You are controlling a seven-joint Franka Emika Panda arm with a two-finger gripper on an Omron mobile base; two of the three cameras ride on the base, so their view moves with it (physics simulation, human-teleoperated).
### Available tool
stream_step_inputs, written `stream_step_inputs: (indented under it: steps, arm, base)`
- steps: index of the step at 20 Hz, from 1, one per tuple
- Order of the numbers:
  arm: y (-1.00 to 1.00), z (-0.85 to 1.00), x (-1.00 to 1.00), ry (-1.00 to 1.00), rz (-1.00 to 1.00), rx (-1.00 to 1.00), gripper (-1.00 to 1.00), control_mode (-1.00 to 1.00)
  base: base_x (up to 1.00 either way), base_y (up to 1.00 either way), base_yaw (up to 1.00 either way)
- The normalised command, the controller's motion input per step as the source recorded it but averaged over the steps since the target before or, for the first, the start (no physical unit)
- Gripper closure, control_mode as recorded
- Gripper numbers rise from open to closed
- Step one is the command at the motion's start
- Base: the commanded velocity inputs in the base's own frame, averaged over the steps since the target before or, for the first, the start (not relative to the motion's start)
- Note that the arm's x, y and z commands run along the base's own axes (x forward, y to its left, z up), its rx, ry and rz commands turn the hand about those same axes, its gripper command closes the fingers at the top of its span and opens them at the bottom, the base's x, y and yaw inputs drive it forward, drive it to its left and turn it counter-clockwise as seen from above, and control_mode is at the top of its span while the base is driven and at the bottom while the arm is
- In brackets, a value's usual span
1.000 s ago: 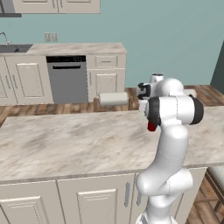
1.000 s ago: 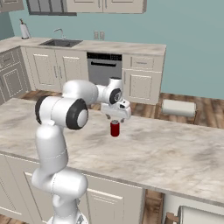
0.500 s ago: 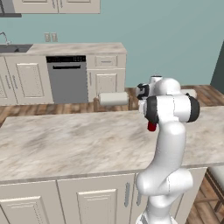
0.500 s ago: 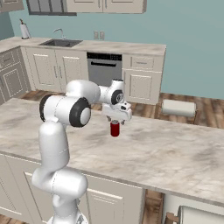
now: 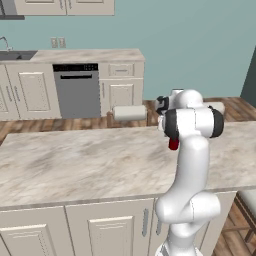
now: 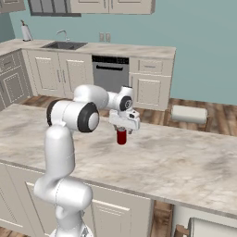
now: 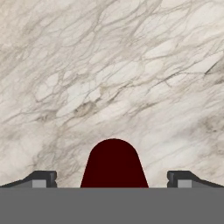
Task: Four empty soda cans are scattered around the kitchen. Gather all the cans and cluster them next to the stove for recycling.
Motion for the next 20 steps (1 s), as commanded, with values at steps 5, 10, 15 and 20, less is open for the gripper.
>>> stream_step_inputs:
  steps: [5, 10, 15, 20]
  arm:
    - [0.00, -0.03, 0.00, 0.02, 0.00, 0.03, -1.00, -1.00]
    - [0.00, -0.06, 0.00, 0.03, 0.00, 0.02, -1.00, -1.00]
    - [0.00, -0.11, -0.01, 0.01, 0.00, 0.00, -1.00, -1.00]
    - [0.00, -0.11, 0.00, 0.00, 0.00, 0.00, -1.00, -1.00]
  base:
    - [0.00, 0.00, 0.00]
    - [0.00, 0.00, 0.00]
    - [0.00, 0.00, 0.00]
    - [0.00, 0.00, 0.00]
